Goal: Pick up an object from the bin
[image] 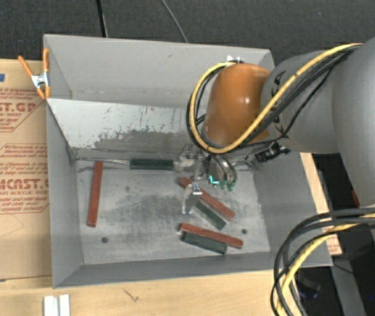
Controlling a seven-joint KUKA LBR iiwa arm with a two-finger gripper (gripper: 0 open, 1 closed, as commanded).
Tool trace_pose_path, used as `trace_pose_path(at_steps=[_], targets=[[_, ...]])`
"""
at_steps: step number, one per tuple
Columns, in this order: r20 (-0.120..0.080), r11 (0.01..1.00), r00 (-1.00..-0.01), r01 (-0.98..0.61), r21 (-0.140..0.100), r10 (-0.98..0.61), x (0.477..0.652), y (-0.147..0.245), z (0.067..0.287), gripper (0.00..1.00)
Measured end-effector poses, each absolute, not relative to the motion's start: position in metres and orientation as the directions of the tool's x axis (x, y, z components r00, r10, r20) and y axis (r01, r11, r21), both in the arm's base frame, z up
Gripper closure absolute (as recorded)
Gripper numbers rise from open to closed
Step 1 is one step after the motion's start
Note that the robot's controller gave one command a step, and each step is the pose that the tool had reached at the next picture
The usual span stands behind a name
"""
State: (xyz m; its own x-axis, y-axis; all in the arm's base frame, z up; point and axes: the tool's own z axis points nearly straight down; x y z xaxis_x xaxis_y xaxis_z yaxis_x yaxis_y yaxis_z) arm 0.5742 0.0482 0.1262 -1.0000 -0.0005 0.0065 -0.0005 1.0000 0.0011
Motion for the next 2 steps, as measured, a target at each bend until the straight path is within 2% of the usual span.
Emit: trace_pose_path(at_steps=[1,2], targets=[[-0.001,1.000,-1.000,0.000,0.001,0.000,0.576,0.048,0.131,0.00],[-0.052,0.992,-0.991,-0.123,0.001,-0.122,0.559,0.018,0.085,1.00]])
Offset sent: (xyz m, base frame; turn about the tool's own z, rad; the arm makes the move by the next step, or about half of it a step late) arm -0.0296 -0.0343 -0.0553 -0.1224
